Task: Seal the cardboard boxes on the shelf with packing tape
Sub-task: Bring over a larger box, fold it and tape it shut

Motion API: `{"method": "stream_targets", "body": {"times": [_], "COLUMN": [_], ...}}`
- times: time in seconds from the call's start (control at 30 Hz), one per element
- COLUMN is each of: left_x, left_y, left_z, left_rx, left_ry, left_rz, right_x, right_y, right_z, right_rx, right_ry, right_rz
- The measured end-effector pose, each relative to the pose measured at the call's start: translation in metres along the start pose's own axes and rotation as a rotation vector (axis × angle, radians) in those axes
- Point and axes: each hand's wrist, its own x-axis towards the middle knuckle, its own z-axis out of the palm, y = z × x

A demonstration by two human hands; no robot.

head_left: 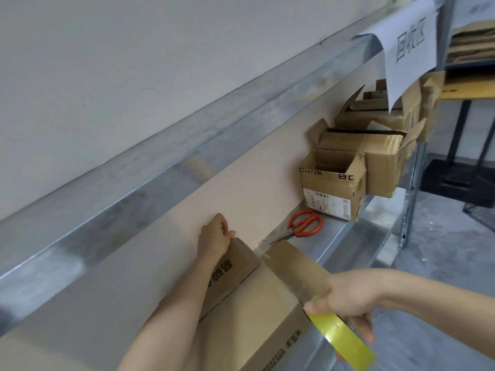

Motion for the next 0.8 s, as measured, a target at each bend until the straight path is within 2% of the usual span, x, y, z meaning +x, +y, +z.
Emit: {"method": "stream_targets", "body": {"times": [0.23,0.5,0.67,0.8], "left_x": [-0.001,-0.002,-0.003,-0.001], "left_y": [-0.006,-0.007,-0.006,-0.004], "left_z": [0.013,0.013,0.012,0.013], "left_rx": [-0.237,-0.34,-0.359,-0.351], "left_ry": [-0.014,-0.043,-0.032,-0.021], "left_rz": [-0.201,-0.207,-0.213,-0.226], "right_x": [0.001,-0.017,-0.013,-0.011], "right_y": [0.004,0.001,-0.004,-0.003], "right_z": [0.006,-0.019,-0.001,0.011], "right_rx": [0.063,0.048,0.012,0.034], "right_ry": [0.03,0.267,0.28,0.2], "right_rz": [0.015,-0.042,0.021,0.01]}}
